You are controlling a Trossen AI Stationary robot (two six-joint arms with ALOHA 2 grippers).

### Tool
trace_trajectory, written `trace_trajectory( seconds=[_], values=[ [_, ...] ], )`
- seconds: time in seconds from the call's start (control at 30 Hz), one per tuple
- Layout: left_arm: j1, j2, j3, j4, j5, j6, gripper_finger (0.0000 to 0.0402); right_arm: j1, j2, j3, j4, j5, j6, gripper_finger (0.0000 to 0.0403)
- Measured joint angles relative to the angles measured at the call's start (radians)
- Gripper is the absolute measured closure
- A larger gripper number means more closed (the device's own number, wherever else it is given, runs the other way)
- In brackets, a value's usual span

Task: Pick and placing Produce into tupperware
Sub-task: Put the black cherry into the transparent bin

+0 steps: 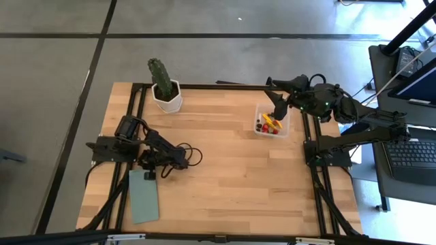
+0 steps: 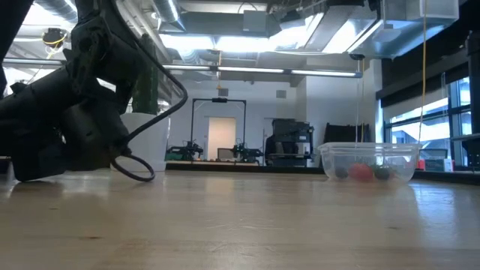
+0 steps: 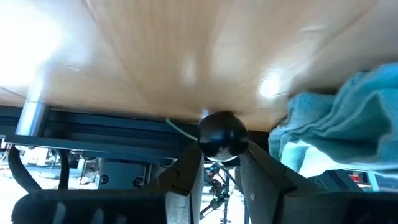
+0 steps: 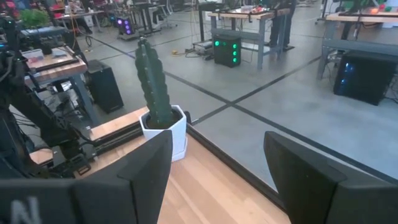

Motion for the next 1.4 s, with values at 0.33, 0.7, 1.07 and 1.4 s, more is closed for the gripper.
trace_trajectory(
  seconds=[0.33, 0.7, 1.07, 1.4],
  values=[
    [0.005, 0.005, 0.003, -0.018, -0.001, 0.077, 0.0344, 0.000, 0.000, 0.000, 0.000, 0.000, -0.001, 0.0148],
    [0.006, 0.006, 0.030, -0.036, -0.024, 0.110, 0.0336, 0.000, 0.000, 0.000, -0.001, 0.000, -0.003, 0.0148],
    [0.007, -0.022, 0.032, -0.001, -0.028, 0.111, 0.0312, 0.000, 0.000, 0.000, -0.001, -0.002, 0.000, 0.0148],
    [0.055, -0.039, 0.120, 0.006, -0.017, 0.135, 0.0310, 0.000, 0.000, 0.000, 0.017, -0.007, 0.000, 0.0148]
  ],
)
